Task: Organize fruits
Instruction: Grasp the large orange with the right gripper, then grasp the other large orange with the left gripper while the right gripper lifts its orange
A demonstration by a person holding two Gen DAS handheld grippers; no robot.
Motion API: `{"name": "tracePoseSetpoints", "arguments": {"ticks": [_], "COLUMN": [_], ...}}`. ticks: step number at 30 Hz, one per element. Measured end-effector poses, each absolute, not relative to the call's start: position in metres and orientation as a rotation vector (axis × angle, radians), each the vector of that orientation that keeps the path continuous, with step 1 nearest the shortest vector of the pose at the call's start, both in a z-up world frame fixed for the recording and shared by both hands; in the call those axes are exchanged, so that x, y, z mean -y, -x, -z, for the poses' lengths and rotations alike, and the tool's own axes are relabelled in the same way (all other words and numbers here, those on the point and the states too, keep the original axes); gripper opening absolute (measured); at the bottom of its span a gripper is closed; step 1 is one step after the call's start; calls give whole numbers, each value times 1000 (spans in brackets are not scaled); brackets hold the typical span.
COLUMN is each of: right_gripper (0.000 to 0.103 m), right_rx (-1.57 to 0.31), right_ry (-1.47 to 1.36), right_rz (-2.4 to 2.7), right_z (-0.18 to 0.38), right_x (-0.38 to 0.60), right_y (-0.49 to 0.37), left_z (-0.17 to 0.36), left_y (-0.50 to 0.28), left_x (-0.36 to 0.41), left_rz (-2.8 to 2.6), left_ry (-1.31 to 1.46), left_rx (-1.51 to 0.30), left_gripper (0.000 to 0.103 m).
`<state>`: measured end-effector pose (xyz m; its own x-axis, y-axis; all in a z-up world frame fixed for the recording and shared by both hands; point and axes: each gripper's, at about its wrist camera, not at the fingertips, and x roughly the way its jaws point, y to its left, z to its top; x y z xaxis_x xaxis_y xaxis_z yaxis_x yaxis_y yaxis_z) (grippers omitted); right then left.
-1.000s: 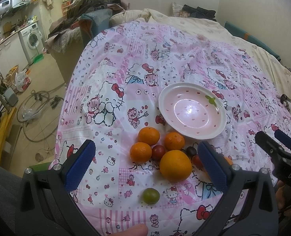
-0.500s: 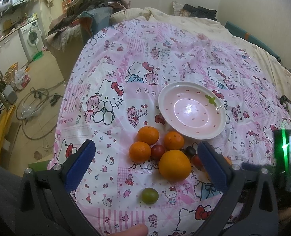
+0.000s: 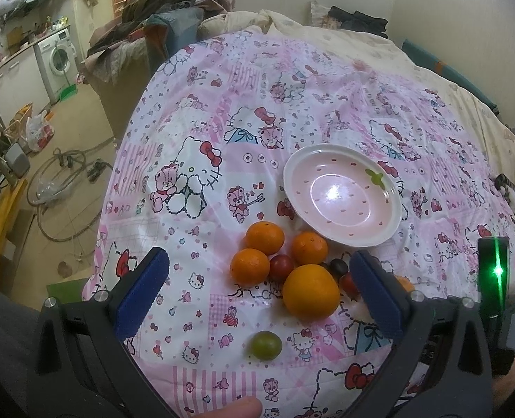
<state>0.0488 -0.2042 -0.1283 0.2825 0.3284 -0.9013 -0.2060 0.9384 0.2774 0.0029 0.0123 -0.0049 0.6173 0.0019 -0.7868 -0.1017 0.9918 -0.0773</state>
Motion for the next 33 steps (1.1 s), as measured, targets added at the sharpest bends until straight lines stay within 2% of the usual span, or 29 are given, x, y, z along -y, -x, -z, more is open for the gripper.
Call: {"name": "tracePoseSetpoints", "arguments": {"ticks": [10, 23, 33], "right_gripper": [59, 59, 59], "right_rx": [-1128, -947, -958], "right_ry": [-205, -197, -248], "right_rz": [-356, -433, -413], "right_z": [103, 23, 38], "right_x": [231, 262, 271], "right_y": [-43, -70, -81], "left_z": [10, 37, 66], "left_y": [-6, -15, -27], "left_x": [-15, -19, -3], "left_rz": [-82, -131, -43], "left_ry": [111, 79, 84], "left_rx": [-938, -1078, -1277], "left_gripper": [102, 102, 102]}}
